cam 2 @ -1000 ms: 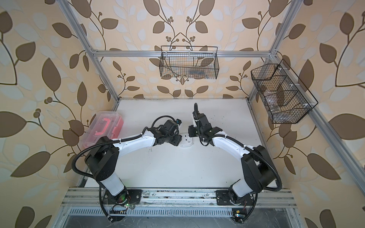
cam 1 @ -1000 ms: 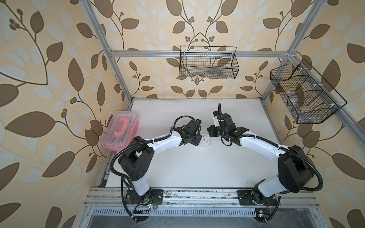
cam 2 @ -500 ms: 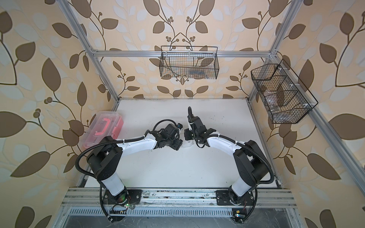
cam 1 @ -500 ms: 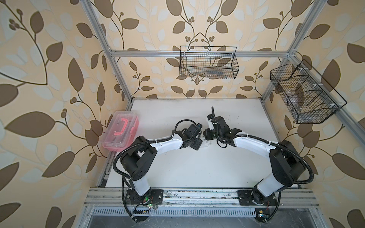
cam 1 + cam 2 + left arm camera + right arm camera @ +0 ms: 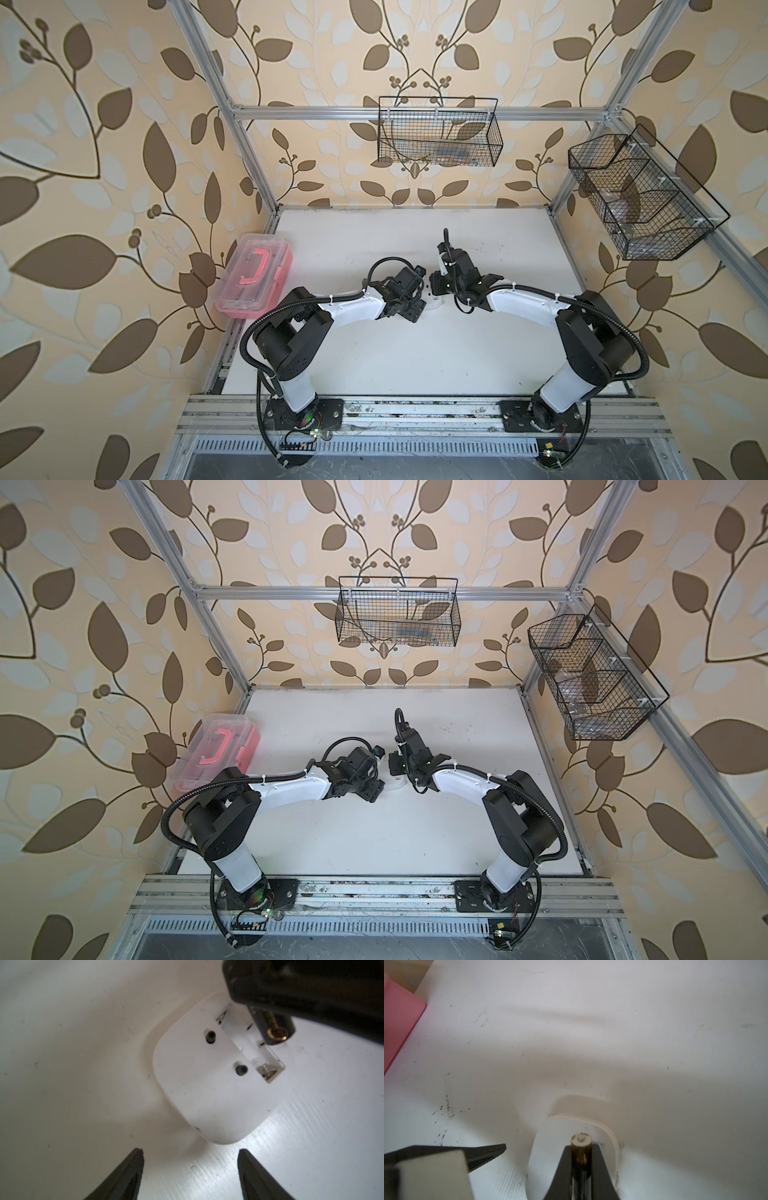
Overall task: Insert the battery into the alarm
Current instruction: Install the battery in the alarm.
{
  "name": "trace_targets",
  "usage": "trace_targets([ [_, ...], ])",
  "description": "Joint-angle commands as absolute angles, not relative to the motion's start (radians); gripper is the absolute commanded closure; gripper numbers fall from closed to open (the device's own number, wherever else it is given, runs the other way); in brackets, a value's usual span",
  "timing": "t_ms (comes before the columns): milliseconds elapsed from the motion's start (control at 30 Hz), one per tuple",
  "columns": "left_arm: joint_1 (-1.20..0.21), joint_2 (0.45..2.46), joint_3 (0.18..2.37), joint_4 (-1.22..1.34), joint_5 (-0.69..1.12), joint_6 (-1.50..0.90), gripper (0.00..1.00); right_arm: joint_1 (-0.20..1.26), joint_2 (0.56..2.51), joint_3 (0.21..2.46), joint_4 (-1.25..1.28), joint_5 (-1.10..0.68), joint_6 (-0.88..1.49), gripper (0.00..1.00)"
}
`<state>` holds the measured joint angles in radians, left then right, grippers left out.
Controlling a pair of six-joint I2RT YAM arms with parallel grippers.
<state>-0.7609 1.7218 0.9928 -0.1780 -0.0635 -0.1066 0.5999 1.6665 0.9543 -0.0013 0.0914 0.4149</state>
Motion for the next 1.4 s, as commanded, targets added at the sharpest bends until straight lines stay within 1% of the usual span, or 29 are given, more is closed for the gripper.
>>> trace_targets([
  [0, -0.771, 1.697, 0.979, -0.132, -0.064, -0.147, 0.26, 0.611, 1.687, 0.92, 0.054, 0.144, 0.422, 0.92],
  [367, -0.77, 1.693, 0.94, -0.097, -0.023, -0.215, 0.25, 0.654, 1.704, 0.85, 0.147, 0.234, 0.447, 0.93],
  [700, -0.77, 1.705, 0.917, -0.067, -0.002, -0.249, 0.24, 0.701, 1.709, 0.795, 0.227, 0.355, 0.487, 0.93],
  [933, -0.77, 1.709, 0.895, -0.036, 0.0, -0.278, 0.24, 0.724, 1.72, 0.788, 0.203, 0.382, 0.541, 0.93],
  [1100, -0.77, 1.716, 0.887, -0.017, -0.012, -0.303, 0.24, 0.734, 1.726, 0.787, 0.132, 0.342, 0.606, 0.92],
  [1200, -0.77, 1.726, 0.887, -0.012, -0.02, -0.321, 0.24, 0.744, 1.726, 0.789, 0.088, 0.319, 0.645, 0.89],
  [1233, -0.77, 1.73, 0.885, -0.011, -0.021, -0.327, 0.23, 0.745, 1.723, 0.791, 0.076, 0.308, 0.658, 0.86],
  [1267, -0.77, 1.73, 0.883, -0.008, -0.021, -0.331, 0.23, 0.746, 1.721, 0.794, 0.065, 0.307, 0.669, 0.82],
  [1367, -0.77, 1.726, 0.871, -0.005, -0.029, -0.34, 0.23, 0.75, 1.701, 0.808, 0.033, 0.309, 0.674, 0.62],
])
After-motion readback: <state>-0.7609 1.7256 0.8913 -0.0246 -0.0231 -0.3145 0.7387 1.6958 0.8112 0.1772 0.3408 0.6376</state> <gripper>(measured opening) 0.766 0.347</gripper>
